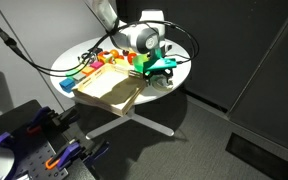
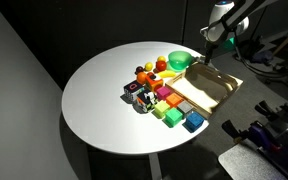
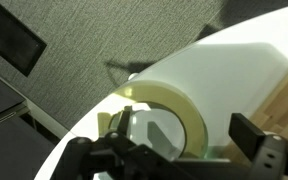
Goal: Put the seal tape in the box
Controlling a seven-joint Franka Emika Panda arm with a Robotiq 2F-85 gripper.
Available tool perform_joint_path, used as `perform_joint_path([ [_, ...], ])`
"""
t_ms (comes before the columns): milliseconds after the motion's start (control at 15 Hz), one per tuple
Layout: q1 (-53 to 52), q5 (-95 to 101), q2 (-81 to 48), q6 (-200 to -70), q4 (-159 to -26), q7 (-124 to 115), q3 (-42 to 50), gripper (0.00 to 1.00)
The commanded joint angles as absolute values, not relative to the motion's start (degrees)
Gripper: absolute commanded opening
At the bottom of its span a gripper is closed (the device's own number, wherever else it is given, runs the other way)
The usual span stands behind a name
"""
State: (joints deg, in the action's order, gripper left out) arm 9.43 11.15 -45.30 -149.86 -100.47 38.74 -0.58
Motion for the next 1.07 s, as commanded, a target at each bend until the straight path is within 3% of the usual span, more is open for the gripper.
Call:
perform_joint_path([
  [0, 9.67, 12.61, -46.94, -150.45, -98.42, 38.98, -0.70, 1.00],
  [933, 9.17, 12.77, -49.45, -150.46, -96.12, 38.78, -0.68, 1.00],
  [1000, 9.06, 12.83, -49.55, -150.40, -95.98, 38.64, -0.55, 0.75],
])
